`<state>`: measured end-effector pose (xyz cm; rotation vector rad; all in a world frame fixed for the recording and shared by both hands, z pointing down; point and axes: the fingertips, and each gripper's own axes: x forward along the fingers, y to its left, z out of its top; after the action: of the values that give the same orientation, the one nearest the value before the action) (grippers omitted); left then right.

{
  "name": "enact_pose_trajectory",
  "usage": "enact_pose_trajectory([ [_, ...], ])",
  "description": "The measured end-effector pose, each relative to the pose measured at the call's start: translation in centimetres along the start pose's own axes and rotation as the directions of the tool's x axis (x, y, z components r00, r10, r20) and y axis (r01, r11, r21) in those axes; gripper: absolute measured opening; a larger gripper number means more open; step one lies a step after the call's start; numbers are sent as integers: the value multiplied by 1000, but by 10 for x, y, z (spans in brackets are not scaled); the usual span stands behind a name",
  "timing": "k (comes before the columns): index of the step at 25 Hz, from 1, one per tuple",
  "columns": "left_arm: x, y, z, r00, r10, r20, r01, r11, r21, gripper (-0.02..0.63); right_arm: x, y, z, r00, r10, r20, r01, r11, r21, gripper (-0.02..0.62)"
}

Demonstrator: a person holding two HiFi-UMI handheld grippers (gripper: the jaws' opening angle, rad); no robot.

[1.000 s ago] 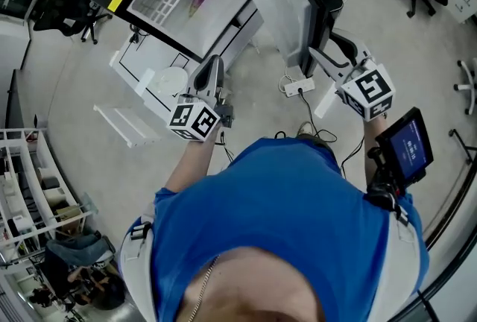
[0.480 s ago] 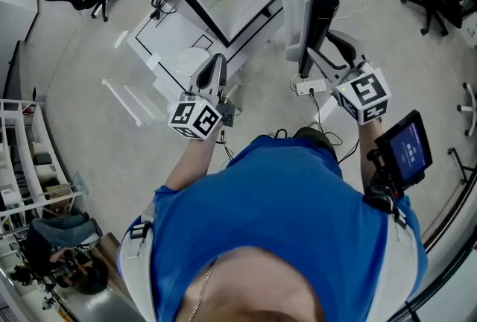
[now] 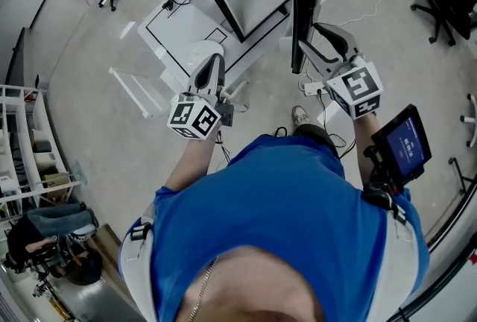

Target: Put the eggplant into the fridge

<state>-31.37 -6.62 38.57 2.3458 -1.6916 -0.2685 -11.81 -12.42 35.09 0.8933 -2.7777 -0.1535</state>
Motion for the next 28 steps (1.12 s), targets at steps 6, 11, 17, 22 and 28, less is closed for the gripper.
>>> enact_pose_trajectory([
  [6,-18,3,15,999,44,20,-44,999,9,8,13,19,23,997,71,40,-70,997,-20,183],
  [11,-28,12,16,996,88,34,-89,996,21,9,30,30,24,989,132,60,-131,991,-29,183],
  [17,-14,45,16,988,149,47,-150,988,29,9,82,21,18,976,202,78,-200,979,-34,183],
  [22,-22,50,22,979,194,70,-196,980,31,8,101,26,24,964,252,85,-249,967,-46,183],
  [28,-6,85,14,962,258,91,-261,965,27,9,155,16,11,946,310,92,-306,950,-58,183],
])
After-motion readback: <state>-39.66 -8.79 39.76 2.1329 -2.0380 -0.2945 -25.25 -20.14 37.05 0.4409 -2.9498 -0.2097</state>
